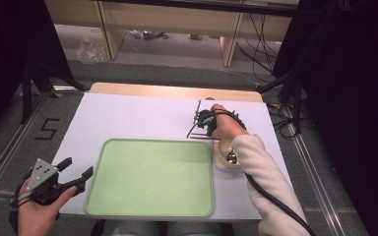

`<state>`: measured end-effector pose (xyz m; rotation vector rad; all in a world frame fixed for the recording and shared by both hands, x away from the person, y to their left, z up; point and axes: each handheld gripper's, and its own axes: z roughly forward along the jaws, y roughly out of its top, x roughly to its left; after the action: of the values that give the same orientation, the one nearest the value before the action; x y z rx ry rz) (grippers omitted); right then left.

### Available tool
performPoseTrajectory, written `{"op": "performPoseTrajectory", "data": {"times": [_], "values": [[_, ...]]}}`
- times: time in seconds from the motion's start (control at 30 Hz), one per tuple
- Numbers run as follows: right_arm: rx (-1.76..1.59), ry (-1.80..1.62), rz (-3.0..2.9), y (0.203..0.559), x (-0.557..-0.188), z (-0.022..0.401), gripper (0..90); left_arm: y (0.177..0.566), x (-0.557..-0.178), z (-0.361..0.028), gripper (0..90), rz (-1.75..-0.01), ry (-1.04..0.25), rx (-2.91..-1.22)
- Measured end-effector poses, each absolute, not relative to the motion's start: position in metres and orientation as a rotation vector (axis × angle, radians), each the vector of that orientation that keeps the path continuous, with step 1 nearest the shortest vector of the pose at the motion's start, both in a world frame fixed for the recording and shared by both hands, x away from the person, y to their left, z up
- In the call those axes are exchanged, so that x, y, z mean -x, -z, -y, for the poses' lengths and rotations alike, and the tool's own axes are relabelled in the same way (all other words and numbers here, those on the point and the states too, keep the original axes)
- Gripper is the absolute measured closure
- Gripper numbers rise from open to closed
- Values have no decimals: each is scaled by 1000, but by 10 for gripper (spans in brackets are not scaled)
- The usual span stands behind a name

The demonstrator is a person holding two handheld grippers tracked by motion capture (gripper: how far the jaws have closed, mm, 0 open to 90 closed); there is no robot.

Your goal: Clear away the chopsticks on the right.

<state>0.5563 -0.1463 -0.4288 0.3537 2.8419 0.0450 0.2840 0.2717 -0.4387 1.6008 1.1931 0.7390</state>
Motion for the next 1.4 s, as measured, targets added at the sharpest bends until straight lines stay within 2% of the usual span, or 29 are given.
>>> {"op": "performPoseTrajectory", "data": {"times": [0.8, 1.4], "values": [[-324, -2, -2860, 437, -562, 141, 742, 439, -284, -272, 227, -1202, -729, -1595], [-276, 16, -2882, 444, -561, 142, 860, 440, -284, -272, 229, -1201, -728, -1597]]}}
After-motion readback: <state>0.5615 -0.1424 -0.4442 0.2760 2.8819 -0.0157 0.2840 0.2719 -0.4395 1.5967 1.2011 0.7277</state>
